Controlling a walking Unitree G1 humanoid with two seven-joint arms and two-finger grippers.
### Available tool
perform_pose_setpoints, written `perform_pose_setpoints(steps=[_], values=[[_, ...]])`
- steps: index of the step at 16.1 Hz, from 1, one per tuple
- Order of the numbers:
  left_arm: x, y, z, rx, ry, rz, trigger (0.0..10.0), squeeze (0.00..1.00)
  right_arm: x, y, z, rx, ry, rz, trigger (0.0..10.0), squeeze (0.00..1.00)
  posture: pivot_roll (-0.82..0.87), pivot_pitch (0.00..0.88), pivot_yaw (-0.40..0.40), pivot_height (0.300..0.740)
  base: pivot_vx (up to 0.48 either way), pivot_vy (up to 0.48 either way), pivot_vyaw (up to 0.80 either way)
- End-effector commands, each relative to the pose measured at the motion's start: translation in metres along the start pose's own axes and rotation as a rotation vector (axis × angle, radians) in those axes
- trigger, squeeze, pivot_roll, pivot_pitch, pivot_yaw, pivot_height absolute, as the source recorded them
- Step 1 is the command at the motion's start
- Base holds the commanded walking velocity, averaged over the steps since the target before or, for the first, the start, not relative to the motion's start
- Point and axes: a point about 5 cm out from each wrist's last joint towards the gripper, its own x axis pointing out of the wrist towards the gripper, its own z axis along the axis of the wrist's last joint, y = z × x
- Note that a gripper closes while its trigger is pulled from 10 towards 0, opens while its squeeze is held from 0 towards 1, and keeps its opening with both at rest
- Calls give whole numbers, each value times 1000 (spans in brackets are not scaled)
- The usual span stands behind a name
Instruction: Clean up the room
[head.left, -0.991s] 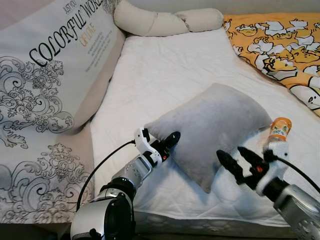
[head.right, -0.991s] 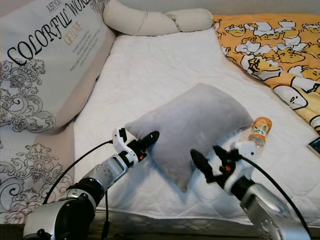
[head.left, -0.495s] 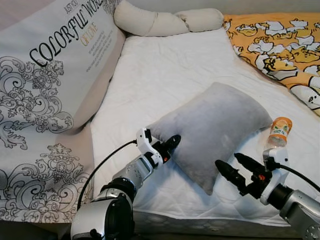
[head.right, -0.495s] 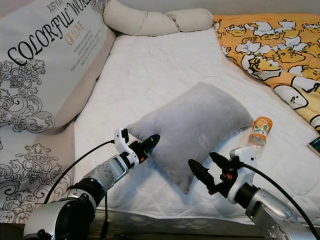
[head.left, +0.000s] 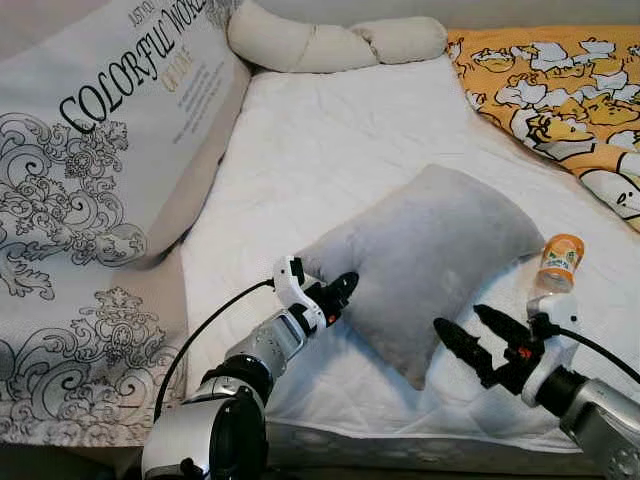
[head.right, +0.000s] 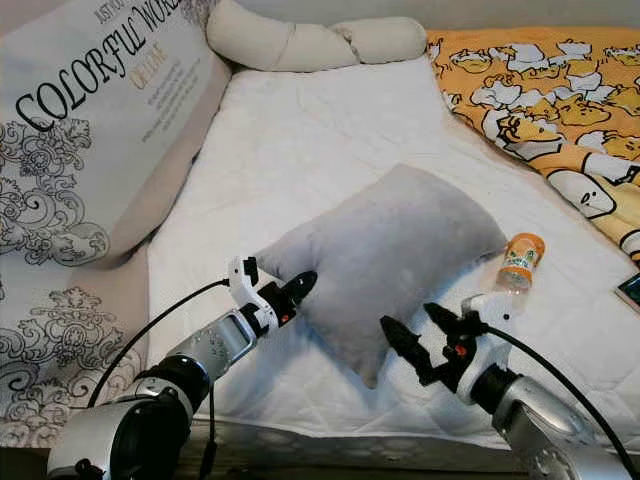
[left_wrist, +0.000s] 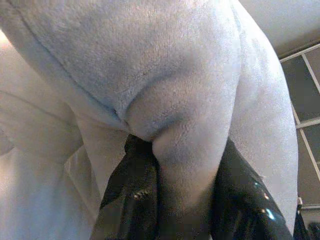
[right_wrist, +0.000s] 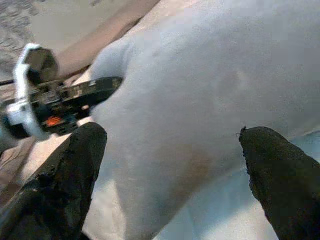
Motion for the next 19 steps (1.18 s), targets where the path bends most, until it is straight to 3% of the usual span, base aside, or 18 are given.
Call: perform_pose_setpoints(steps=[1, 3, 8, 11, 12, 14, 17, 19], values=[[10, -16, 0, 38, 11, -58, 0, 0, 2, -1, 3, -9, -17, -15, 10000, 0, -218, 0, 127, 740, 0, 0, 0], [11, -19, 1, 116, 39, -84, 0, 0, 9, -12, 0, 5, -23, -138, 10000, 0, -200, 0, 123, 740, 0, 0, 0], [9, -17, 10, 105, 2, -76, 0, 0, 20, -25, 2, 55, -78, -265, 10000, 0, -162, 0, 112, 740, 0, 0, 0], [7, -17, 29, 144, -59, -73, 0, 0, 28, -35, 6, 74, -109, -348, 10000, 0, -139, 0, 100, 740, 0, 0, 0], [6, -20, 43, 181, -103, -84, 0, 0, 32, -39, 8, 82, -117, -375, 10000, 0, -123, 0, 92, 740, 0, 0, 0], [-2, -31, 85, 375, -201, -142, 0, 0, 45, -44, 14, 86, -124, -412, 10000, 0, -84, 0, 67, 740, 0, 0, 0], [-23, -41, 136, 561, -357, -166, 0, 0, 60, -50, 21, 104, -139, -456, 10000, 0, -23, 0, 31, 740, 0, 0, 0], [-36, -44, 152, 694, -394, -165, 0, 0, 68, -52, 23, 122, -148, -477, 10000, 0, -2, 0, 19, 740, 0, 0, 0]])
